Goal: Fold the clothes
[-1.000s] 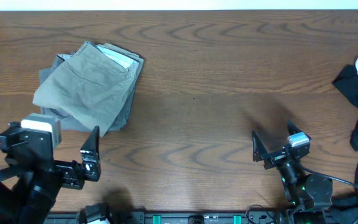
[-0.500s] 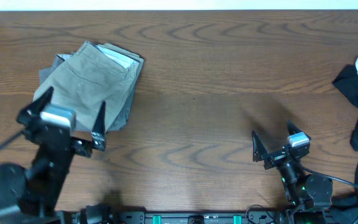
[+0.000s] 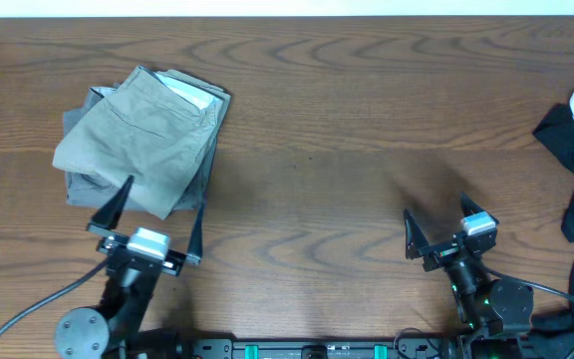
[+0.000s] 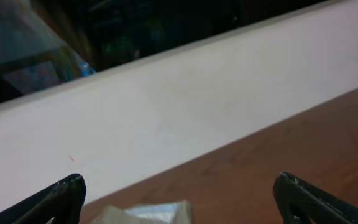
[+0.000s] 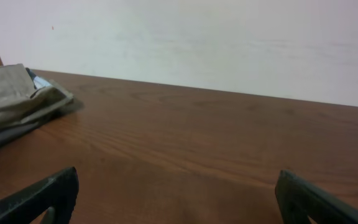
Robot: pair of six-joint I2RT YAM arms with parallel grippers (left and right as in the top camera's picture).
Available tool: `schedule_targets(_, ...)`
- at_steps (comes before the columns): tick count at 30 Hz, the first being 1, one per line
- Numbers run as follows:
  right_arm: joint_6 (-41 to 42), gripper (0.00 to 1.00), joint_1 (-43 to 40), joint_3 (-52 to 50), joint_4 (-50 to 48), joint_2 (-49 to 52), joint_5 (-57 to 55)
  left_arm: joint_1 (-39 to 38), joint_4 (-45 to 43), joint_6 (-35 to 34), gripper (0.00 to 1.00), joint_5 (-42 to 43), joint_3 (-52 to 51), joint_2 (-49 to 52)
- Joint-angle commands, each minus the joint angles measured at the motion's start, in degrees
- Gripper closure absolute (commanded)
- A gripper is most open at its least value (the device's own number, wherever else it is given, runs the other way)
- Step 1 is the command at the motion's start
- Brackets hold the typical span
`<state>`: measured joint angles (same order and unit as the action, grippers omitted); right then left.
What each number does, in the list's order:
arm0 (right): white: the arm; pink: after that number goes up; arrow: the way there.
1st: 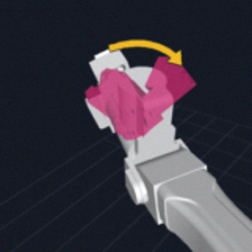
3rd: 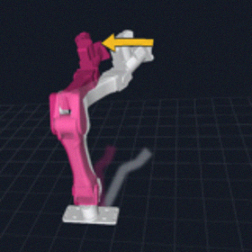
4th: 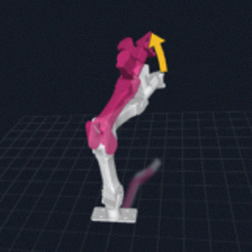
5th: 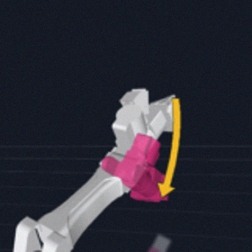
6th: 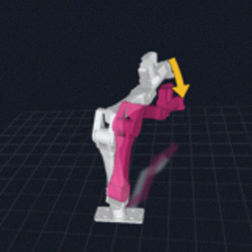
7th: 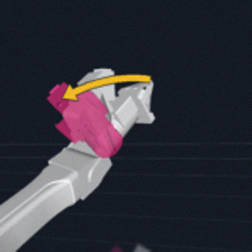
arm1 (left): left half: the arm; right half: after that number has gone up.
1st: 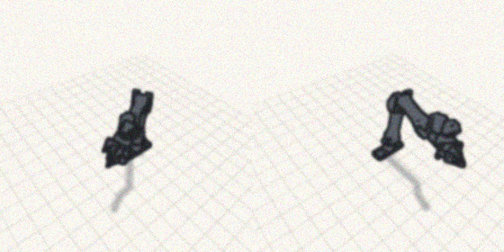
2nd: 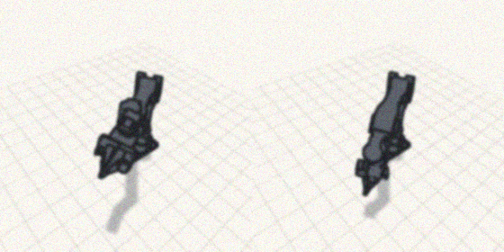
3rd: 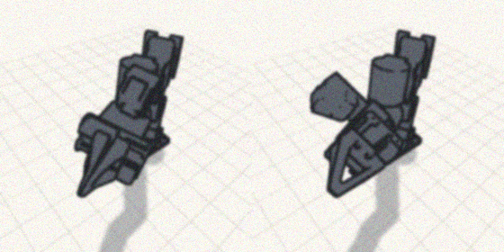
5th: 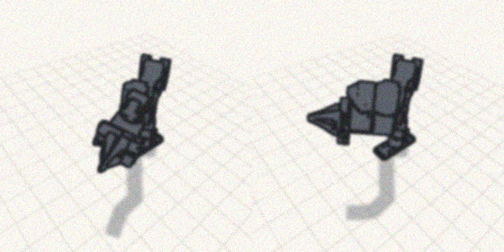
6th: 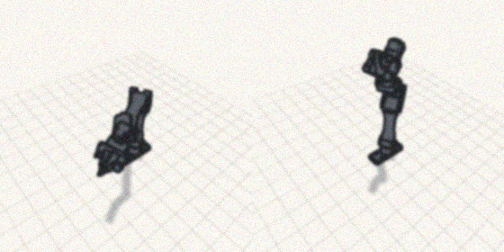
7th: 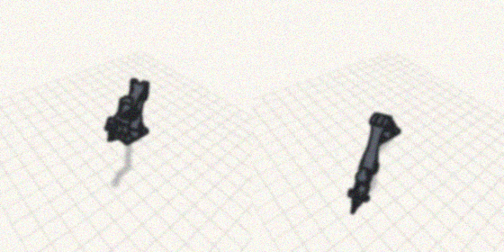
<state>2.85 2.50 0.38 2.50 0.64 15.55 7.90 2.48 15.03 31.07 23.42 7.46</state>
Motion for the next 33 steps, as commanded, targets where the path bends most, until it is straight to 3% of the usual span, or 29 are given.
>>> schedule_targets(1,0.9,0.01,0.5,-0.1,0.3,-0.3,-0.1,-0.9,-2.6,-0.2,0.02,-0.7,-4.2,-3.7)
schedule_targets(15,0.9,0.01,0.5,-0.1,0.3,-0.3,-0.1,-3.8,-16.2,0.4,0.02,-2.2,-22.9,-7.3)
schedule_targets(33,0.9,0.01,0.5,-0.1,0.3,-0.3,-0.1,-3.8,-0.1,0.8,0.02,-2.7,-23.2,-7.2)
